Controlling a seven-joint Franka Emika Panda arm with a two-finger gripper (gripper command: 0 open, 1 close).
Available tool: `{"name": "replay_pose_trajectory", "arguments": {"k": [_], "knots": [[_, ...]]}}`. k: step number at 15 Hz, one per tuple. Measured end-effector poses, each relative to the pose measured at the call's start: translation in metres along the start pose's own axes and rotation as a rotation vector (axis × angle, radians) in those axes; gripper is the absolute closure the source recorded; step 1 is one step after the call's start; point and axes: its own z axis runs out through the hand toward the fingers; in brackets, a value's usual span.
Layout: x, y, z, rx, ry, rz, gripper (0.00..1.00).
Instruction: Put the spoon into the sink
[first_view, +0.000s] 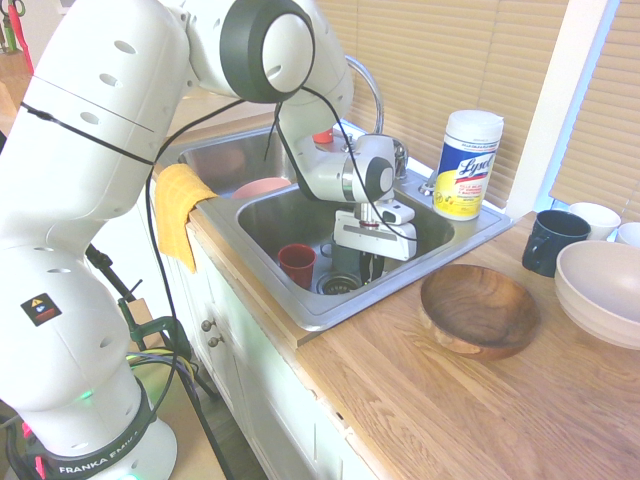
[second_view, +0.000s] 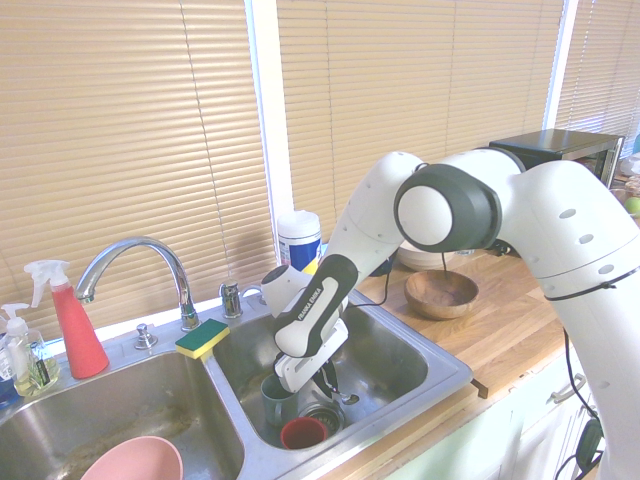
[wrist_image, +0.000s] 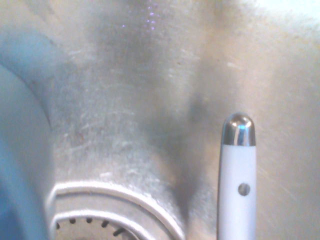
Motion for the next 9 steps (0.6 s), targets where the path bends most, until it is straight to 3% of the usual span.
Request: {"name": "replay_pose_trajectory", "arguments": {"k": [4,5,9], "knots": [[0.007,-0.002,0.001,-0.022,-0.037,0.017,1.00],[0.009,-0.002,0.001,-0.031,-0.044,0.021,0.00],[0.012,-0.004,-0.001,-0.057,-0.062,0.026,0.00]]}}
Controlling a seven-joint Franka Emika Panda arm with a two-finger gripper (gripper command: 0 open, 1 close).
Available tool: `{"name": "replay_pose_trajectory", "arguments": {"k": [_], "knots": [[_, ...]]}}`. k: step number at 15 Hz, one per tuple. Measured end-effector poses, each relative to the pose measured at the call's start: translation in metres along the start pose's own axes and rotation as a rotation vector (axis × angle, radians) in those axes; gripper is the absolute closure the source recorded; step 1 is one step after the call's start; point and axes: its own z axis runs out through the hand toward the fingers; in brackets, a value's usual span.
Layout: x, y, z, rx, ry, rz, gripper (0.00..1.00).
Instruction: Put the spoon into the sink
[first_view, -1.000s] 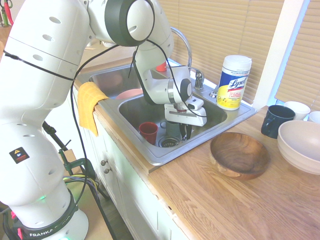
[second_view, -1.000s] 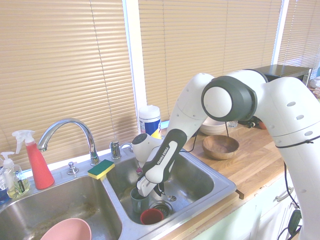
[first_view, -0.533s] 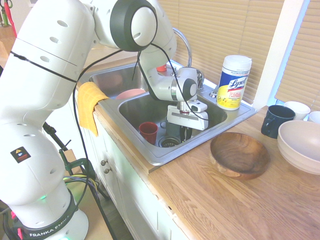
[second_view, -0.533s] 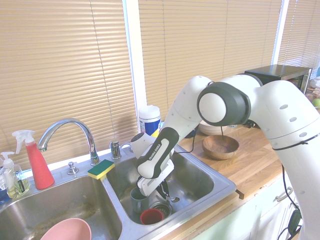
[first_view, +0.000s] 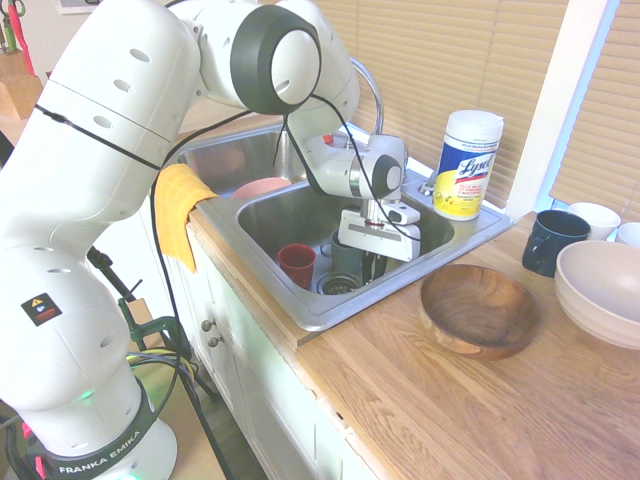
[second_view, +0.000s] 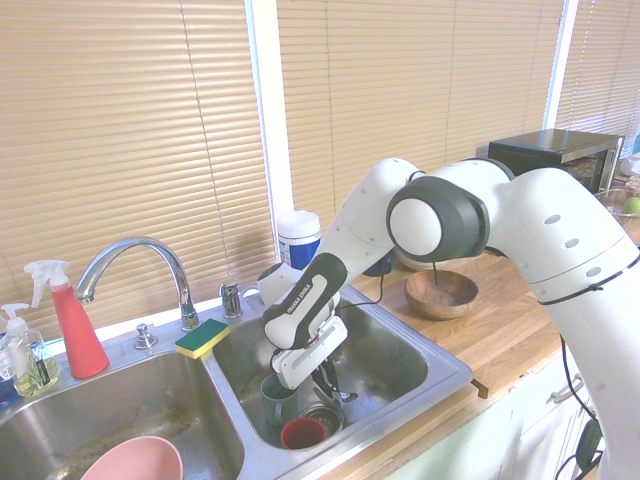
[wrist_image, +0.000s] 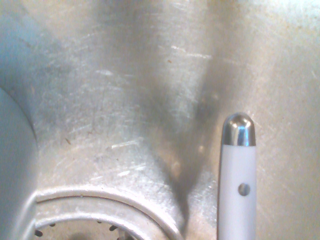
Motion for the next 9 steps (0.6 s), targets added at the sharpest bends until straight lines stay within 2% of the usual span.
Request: {"name": "replay_pose_trajectory", "arguments": {"k": [9], "knots": [[0.0015,-0.0012,-0.0020,0.001,0.002,-0.007,0.00]]}}
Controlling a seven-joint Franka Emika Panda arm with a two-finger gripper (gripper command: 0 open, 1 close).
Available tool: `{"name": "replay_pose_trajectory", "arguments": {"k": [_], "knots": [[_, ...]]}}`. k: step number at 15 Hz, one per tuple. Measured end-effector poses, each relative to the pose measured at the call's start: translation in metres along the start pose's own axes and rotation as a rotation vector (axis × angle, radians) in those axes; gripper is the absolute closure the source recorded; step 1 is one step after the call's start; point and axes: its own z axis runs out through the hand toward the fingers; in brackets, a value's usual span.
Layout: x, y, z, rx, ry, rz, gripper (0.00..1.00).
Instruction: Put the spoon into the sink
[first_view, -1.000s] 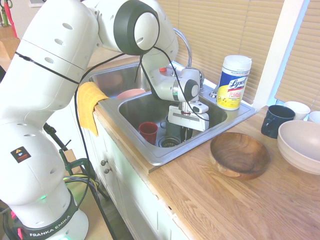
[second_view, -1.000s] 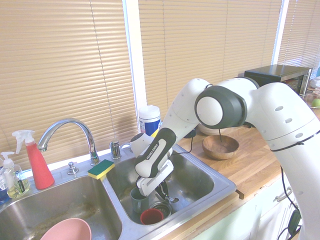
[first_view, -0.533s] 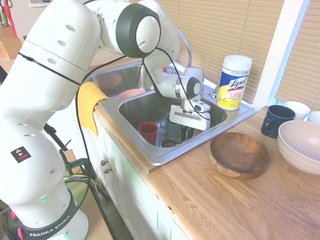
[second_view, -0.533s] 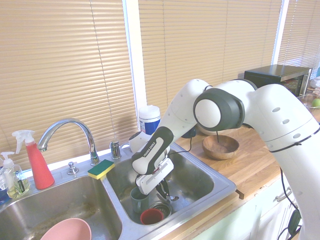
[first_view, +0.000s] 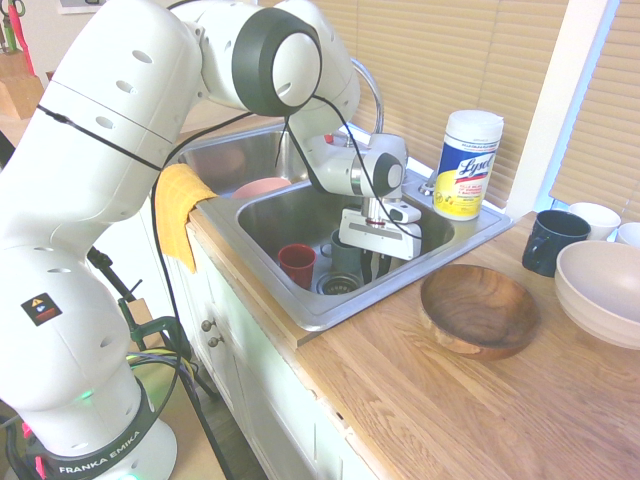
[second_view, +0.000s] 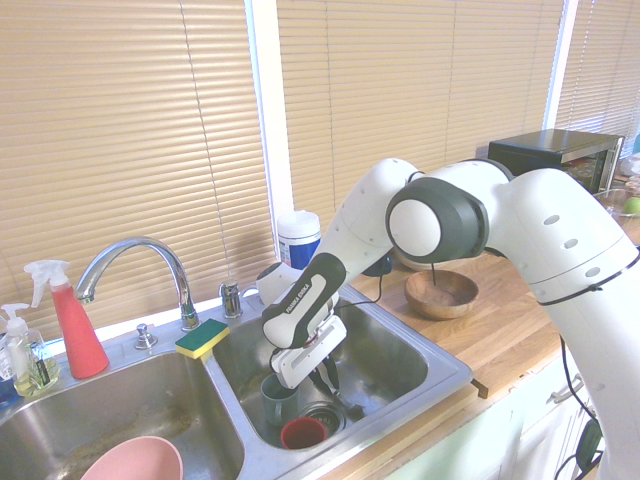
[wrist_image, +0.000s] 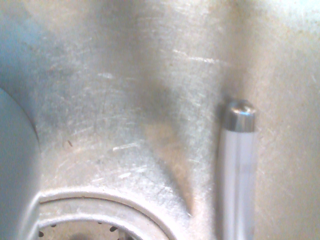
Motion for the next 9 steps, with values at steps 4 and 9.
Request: {"name": "replay_pose_trajectory", "arguments": {"k": [4,9], "knots": [[0.003,0.003,-0.009,0.010,0.025,0.010,0.00],[-0.033,0.046,-0.066,0.048,0.104,0.021,0.00]]}}
